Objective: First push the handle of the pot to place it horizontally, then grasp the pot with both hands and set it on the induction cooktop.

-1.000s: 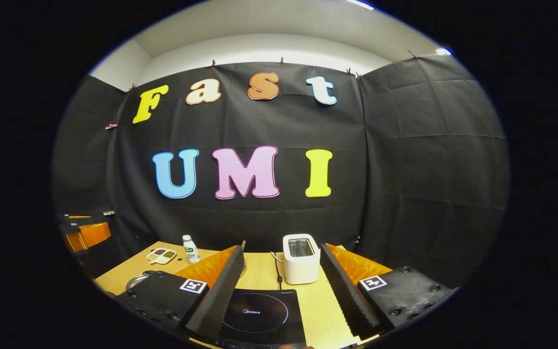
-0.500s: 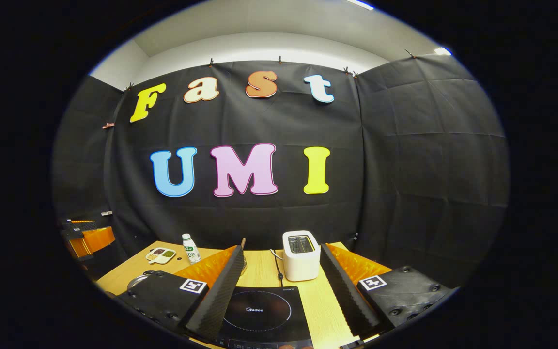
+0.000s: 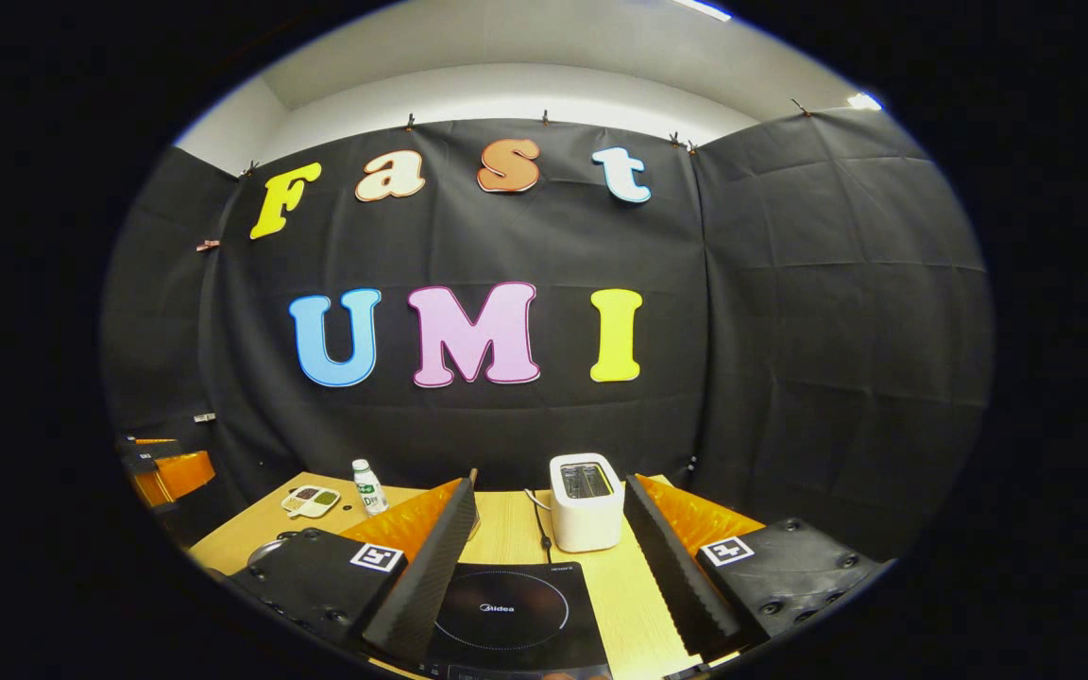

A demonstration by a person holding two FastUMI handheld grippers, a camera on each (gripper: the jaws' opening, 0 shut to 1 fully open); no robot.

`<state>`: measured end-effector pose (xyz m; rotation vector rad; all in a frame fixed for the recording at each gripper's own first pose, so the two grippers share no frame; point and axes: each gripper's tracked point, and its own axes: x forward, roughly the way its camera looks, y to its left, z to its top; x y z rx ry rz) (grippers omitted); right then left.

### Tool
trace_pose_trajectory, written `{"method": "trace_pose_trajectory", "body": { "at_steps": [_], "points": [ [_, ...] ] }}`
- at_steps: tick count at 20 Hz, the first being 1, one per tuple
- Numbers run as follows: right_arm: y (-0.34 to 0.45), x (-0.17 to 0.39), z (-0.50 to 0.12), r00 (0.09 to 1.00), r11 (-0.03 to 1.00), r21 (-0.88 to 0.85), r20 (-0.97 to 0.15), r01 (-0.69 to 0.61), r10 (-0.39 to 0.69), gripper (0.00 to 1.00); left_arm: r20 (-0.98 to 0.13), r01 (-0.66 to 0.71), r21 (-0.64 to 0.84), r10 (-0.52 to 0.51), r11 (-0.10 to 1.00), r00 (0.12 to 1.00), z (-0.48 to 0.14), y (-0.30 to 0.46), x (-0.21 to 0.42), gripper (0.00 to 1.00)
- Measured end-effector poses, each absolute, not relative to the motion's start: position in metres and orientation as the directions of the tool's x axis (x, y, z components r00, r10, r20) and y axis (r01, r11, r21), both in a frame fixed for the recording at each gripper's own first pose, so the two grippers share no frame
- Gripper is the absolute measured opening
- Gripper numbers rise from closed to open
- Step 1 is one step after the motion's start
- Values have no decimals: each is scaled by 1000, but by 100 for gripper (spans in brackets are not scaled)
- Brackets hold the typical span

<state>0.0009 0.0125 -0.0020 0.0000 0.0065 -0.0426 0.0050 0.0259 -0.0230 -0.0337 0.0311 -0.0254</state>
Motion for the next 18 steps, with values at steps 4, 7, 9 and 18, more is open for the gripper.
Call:
{"method": "trace_pose_trajectory", "body": {
  "at_steps": [4,7,9,18],
  "points": [
    [15,-2,-1,998,998,-19,-2,57,-57,98,-70,45,-37,-48,998,996,-35,39,2,95],
    [15,-6,1,997,996,-30,5,82,-82,98,-112,77,-53,-83,996,990,-49,51,-2,93],
    [16,-10,0,995,994,-31,7,104,-104,98,-149,108,-64,-117,992,982,-61,59,-4,88],
    [36,-33,-6,982,982,-20,18,189,-189,98,-305,261,-74,-271,962,913,-130,78,-35,43]
  ]
}}
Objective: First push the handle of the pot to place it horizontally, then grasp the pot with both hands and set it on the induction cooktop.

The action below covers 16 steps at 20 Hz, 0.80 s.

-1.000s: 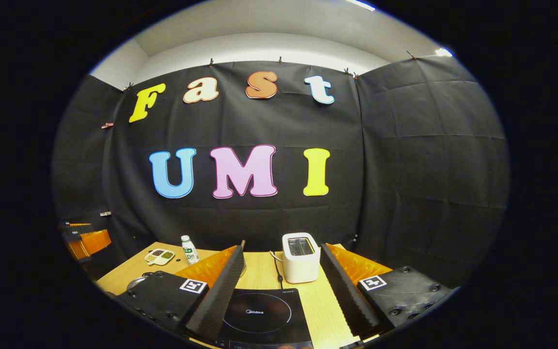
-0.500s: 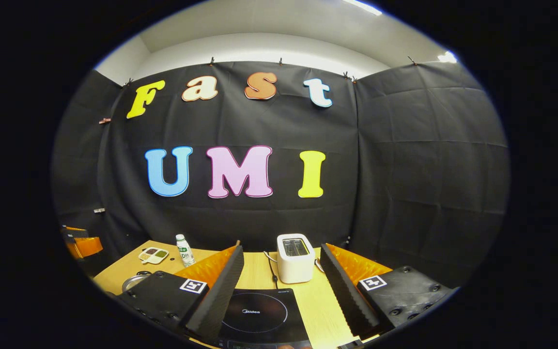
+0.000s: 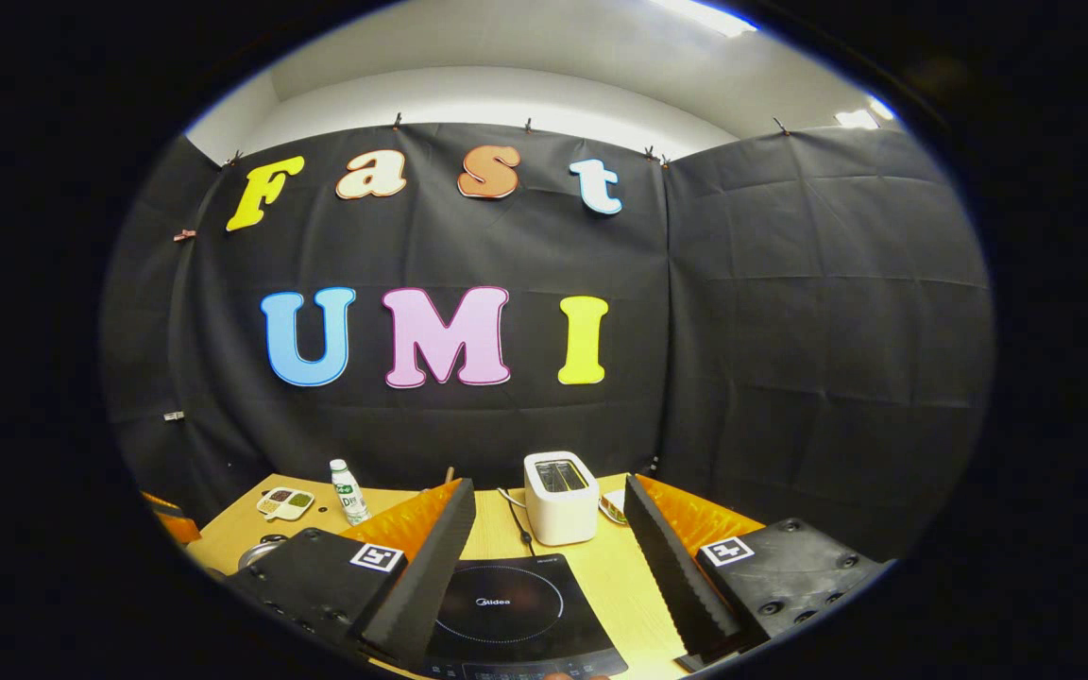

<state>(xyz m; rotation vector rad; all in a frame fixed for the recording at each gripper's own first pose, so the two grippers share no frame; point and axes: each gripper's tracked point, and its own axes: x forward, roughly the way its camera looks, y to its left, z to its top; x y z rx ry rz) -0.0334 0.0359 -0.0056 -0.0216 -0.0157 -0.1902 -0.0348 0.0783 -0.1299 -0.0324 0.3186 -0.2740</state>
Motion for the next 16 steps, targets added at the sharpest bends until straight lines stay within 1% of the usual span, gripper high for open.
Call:
{"method": "trace_pose_trajectory", "body": {
  "at_steps": [1,2,5,6,7,9,11,12,14,16],
  "points": [
    [39,-35,-7,982,982,-22,17,190,-190,98,-319,281,-72,-289,957,903,-136,77,-38,39],
    [42,-37,-7,982,982,-28,18,188,-187,98,-331,296,-63,-299,953,895,-143,76,-41,30],
    [49,-41,-11,984,982,-57,12,178,-178,98,-368,338,-60,-336,939,867,-160,70,-51,23],
    [49,-41,-13,984,982,-58,8,177,-177,98,-380,344,-70,-344,936,859,-168,68,-53,18],
    [50,-42,-15,985,984,-54,1,173,-173,98,-398,348,-81,-351,934,848,-176,65,-54,18],
    [51,-39,-24,986,985,-46,-20,165,-166,98,-439,345,-80,-344,935,830,-193,63,-57,16],
    [48,-33,-31,987,987,-37,-40,154,-156,98,-478,340,-54,-323,939,817,-209,61,-56,8],
    [47,-31,-33,988,988,-36,-44,148,-150,98,-505,354,-59,-334,933,796,-219,56,-60,5],
    [38,-22,-37,988,989,-38,-48,144,-145,98,-550,378,-58,-345,924,760,-236,47,-63,5],
    [34,-14,-45,989,991,-27,-73,129,-131,98,-595,389,-21,-324,921,736,-252,45,-64,5]
  ]
}}
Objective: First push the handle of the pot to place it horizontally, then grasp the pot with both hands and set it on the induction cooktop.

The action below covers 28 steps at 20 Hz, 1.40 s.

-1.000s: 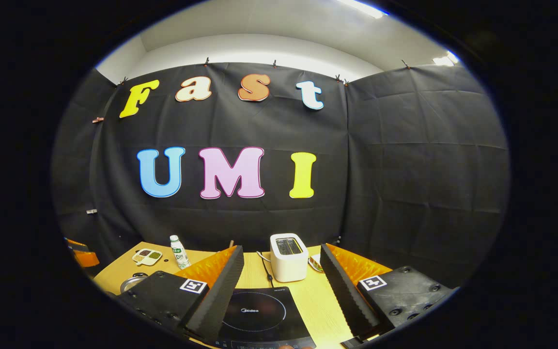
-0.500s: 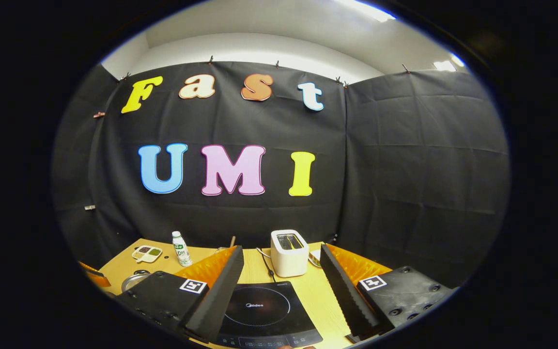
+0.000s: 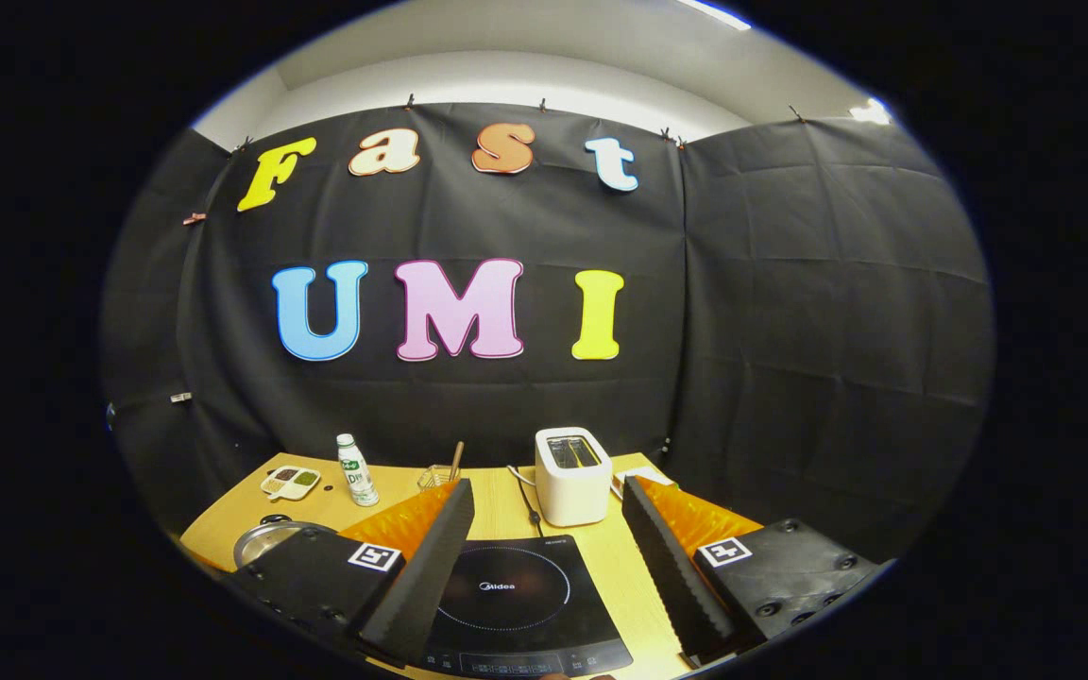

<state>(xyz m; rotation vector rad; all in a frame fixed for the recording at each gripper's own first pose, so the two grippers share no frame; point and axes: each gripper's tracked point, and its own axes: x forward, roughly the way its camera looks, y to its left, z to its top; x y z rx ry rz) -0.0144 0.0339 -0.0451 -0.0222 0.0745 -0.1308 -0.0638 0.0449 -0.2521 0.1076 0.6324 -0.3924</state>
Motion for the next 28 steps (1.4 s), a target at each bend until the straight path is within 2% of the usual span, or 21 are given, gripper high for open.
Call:
{"method": "trace_pose_trajectory", "body": {
  "at_steps": [4,6,7,13,20,28],
  "points": [
    [22,-6,-51,990,993,-27,-83,116,-118,98,-669,415,-32,-328,909,667,-289,35,-68,5],
    [21,-3,-58,989,995,-15,-101,102,-103,94,-703,423,-25,-317,906,637,-306,35,-68,5],
    [21,-2,-61,989,996,-12,-111,94,-94,98,-719,431,-21,-313,902,621,-311,34,-68,5],
    [12,3,-68,988,997,-16,-130,79,-81,98,-787,509,13,-305,861,536,-345,18,-65,5],
    [-2,8,-73,985,995,-25,-143,95,-98,98,-818,573,55,-292,817,496,-362,5,-54,5],
    [-21,15,-75,979,990,-14,-147,138,-138,98,-816,570,30,-309,821,489,-359,-13,-41,5]
  ]
}}
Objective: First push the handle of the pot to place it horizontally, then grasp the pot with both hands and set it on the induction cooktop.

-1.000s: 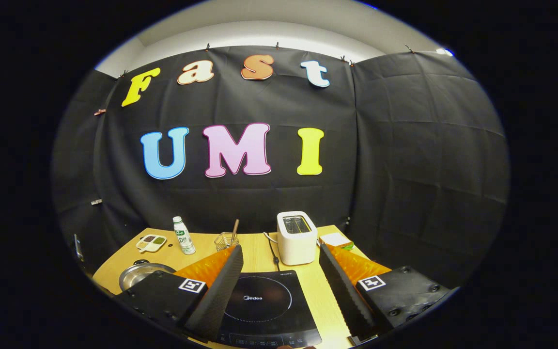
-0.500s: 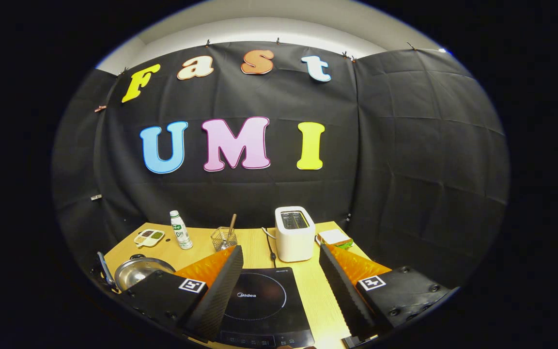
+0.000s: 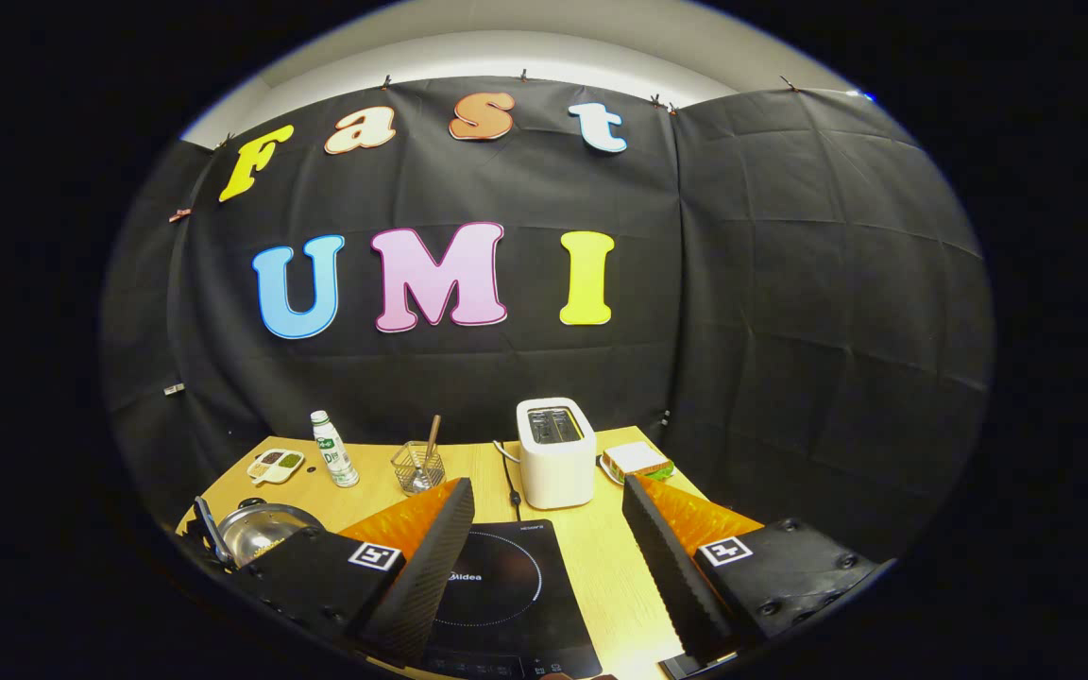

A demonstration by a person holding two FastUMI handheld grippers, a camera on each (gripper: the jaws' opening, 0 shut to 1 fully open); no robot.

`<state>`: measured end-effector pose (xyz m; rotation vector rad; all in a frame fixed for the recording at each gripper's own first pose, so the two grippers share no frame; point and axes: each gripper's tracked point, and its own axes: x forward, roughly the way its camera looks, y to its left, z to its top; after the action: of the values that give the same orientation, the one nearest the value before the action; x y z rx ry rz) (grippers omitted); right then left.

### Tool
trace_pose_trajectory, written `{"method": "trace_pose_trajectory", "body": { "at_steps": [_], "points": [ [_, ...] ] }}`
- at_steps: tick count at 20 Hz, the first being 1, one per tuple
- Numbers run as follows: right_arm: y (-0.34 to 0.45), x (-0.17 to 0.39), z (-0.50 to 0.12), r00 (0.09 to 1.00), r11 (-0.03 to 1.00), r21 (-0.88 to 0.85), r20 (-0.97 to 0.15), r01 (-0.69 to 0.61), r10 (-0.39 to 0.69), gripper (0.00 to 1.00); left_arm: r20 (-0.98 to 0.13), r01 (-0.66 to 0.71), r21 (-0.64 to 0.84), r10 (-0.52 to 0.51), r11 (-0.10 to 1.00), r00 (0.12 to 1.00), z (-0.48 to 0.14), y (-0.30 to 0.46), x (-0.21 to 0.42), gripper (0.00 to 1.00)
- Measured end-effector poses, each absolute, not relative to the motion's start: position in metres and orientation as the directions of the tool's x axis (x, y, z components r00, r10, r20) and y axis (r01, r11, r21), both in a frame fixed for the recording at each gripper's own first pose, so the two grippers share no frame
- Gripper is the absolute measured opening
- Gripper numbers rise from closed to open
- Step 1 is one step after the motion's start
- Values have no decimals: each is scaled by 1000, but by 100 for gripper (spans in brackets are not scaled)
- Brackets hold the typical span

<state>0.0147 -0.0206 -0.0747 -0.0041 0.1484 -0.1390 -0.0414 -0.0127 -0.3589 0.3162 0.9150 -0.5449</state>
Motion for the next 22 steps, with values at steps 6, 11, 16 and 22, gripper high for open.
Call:
{"method": "trace_pose_trajectory", "body": {
  "at_steps": [6,11,16,22],
  "points": [
    [-25,16,-76,977,989,-14,-153,146,-146,98,-794,498,-56,-341,865,504,-355,-30,-23,5],
    [-25,15,-77,976,989,-19,-158,146,-147,98,-777,466,-93,-356,880,519,-353,-44,-8,5],
    [-27,12,-78,976,988,-25,-157,151,-153,98,-764,428,-112,-353,897,540,-352,-55,9,5],
    [-36,8,-78,972,984,-28,-157,175,-177,98,-748,394,-117,-342,912,569,-349,-65,31,5]
  ]
}}
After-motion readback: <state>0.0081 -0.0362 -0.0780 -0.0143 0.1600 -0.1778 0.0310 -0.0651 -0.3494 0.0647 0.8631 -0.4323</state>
